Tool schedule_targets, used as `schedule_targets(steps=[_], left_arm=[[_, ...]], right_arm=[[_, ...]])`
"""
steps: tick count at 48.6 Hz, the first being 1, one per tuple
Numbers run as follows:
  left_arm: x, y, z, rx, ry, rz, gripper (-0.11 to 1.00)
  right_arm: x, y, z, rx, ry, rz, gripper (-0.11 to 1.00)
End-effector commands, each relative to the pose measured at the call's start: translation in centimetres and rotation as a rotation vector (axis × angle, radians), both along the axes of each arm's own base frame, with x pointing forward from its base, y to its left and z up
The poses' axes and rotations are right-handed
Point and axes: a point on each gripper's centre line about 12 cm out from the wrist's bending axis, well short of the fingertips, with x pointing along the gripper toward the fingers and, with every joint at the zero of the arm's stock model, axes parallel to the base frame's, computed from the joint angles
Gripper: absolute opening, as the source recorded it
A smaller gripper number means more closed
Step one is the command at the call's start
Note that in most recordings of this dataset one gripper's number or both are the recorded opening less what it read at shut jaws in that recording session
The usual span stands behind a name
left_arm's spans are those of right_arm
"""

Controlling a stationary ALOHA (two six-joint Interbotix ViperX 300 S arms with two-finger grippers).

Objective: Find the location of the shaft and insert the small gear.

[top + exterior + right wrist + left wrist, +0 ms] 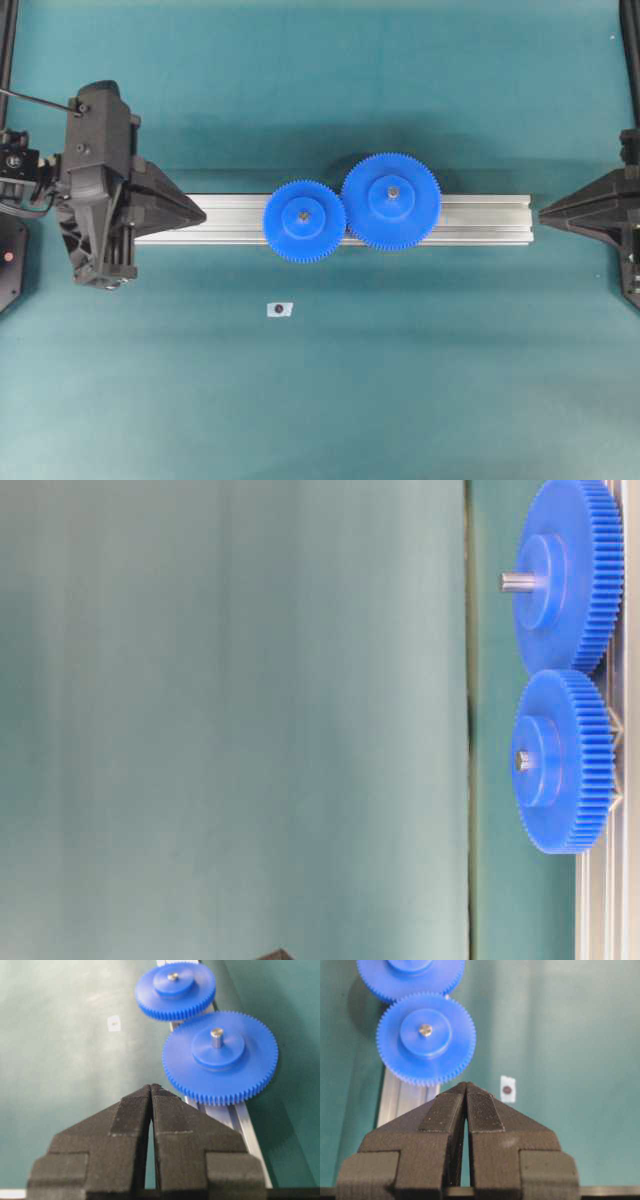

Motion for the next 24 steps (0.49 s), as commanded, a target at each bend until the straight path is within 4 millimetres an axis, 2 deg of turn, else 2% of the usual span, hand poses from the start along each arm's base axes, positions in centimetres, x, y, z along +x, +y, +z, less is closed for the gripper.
schedule_targets(steps=[1,24], left_arm=[[-0.1,-0.1,0.8,0.002,-0.028,-0.003,0.01],[-0.7,-0.1,-0.3,0.0,-0.005,-0.004,0.01]], right_arm=[[0.2,0.0,0.4,0.004,-0.011,-0.002,0.06],[0.0,0.0,-0.5,0.005,-0.009,-0.005,0.06]])
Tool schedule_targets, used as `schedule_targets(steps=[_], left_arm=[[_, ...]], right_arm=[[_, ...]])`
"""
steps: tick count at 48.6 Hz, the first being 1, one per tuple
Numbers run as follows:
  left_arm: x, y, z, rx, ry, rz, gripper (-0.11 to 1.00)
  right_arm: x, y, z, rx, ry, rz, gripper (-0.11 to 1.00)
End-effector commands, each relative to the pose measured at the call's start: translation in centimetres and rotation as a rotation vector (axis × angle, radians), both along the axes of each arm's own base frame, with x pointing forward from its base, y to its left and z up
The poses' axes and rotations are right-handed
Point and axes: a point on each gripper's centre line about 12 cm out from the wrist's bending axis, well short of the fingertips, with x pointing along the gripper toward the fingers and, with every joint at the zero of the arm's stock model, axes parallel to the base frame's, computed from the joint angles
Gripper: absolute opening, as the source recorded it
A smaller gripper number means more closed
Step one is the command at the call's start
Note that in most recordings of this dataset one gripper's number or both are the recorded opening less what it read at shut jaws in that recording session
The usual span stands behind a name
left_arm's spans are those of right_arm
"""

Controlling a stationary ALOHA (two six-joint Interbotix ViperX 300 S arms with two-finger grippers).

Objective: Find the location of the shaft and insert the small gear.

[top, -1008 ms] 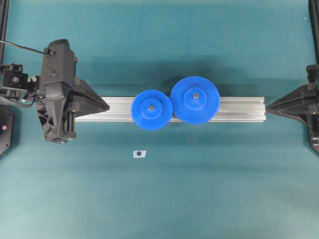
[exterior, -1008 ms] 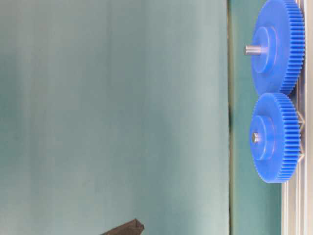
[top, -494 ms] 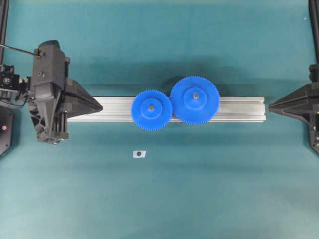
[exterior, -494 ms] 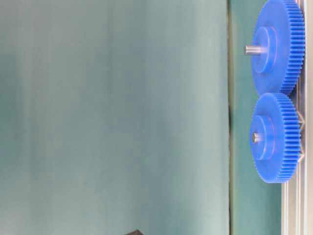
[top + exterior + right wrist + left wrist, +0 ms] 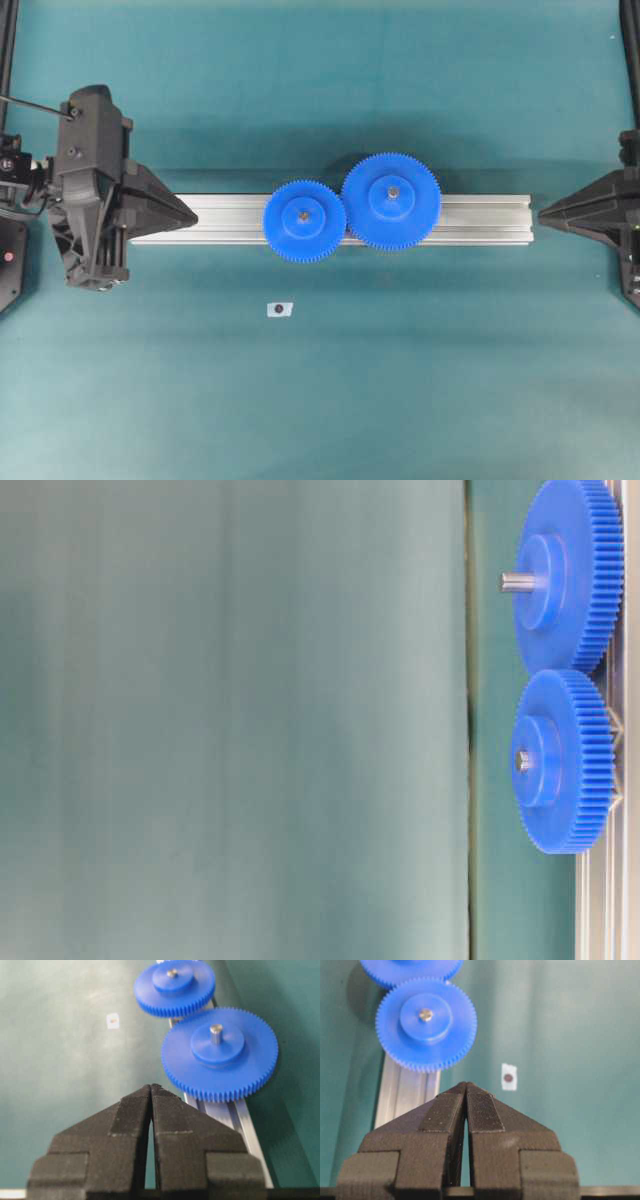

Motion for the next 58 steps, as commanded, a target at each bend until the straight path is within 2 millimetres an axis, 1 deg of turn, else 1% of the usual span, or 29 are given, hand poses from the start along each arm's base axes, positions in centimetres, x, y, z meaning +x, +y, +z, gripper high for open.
schedule_targets(steps=[1,58], left_arm=[[0.05,-0.08,0.6,0.002,-0.021,-0.003,0.01],[-0.22,-0.08,0.32,0.0,-0.017,-0.003,0.01]], right_arm=[[0.14,-0.04,0.2,0.007,-0.012,-0.005,0.06],[-0.01,-0.04,0.19,0.003,-0.031,-0.005,0.06]])
